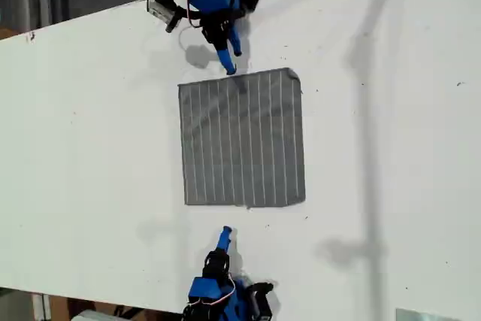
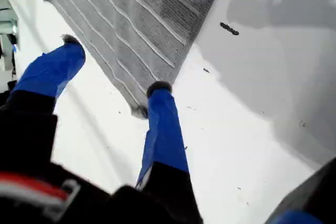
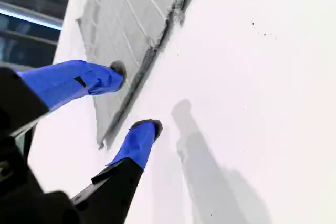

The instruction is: Grasp corners of a square towel and fold twice.

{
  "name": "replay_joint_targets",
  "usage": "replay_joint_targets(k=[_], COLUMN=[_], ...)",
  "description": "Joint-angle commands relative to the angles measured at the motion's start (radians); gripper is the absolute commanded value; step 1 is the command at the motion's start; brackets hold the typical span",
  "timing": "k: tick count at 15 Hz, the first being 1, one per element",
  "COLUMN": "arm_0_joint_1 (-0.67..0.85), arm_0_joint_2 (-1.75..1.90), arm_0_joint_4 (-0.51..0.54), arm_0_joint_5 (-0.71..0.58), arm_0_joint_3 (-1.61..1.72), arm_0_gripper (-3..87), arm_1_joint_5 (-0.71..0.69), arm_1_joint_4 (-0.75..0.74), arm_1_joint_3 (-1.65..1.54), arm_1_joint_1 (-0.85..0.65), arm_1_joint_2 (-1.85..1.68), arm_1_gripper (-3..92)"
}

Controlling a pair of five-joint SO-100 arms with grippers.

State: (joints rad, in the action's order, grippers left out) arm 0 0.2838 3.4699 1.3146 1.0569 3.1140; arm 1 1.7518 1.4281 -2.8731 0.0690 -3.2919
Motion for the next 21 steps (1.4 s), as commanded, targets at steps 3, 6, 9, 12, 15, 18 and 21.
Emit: replay_joint_targets(k=[3, 6, 9, 12, 15, 18, 21], arm_0_joint_1=[0.344, 0.281, 0.252, 0.244, 0.225, 0.215, 0.198], arm_0_joint_2=[0.006, 0.006, 0.006, 0.006, 0.006, 0.006, 0.006], arm_0_joint_4=[0.029, -0.029, -0.071, -0.1, -0.106, -0.112, -0.112], arm_0_joint_5=[0.445, 0.37, 0.302, 0.29, 0.279, 0.265, 0.255], arm_0_joint_3=[-0.021, -0.008, 0.0, 0.005, 0.005, 0.005, 0.005], arm_0_gripper=[8.1, 8.7, 15.7, 15.3, 15.9, 16.0, 16.0], arm_1_joint_5=[-0.268, -0.328, -0.38, -0.347, -0.1, -0.104, -0.109], arm_1_joint_4=[-0.002, 0.06, -0.256, 0.15, -0.032, -0.084, -0.087], arm_1_joint_3=[-0.018, 0.066, 0.011, 1.068, 1.065, 1.402, 1.344], arm_1_joint_1=[-0.359, -0.403, -0.193, 0.071, 0.371, 0.426, 0.393], arm_1_joint_2=[0.011, 0.003, 0.163, 1.522, 1.758, 2.168, 2.197], arm_1_gripper=[44.7, 27.1, 35.8, 44.4, 44.3, 44.1, 43.9])
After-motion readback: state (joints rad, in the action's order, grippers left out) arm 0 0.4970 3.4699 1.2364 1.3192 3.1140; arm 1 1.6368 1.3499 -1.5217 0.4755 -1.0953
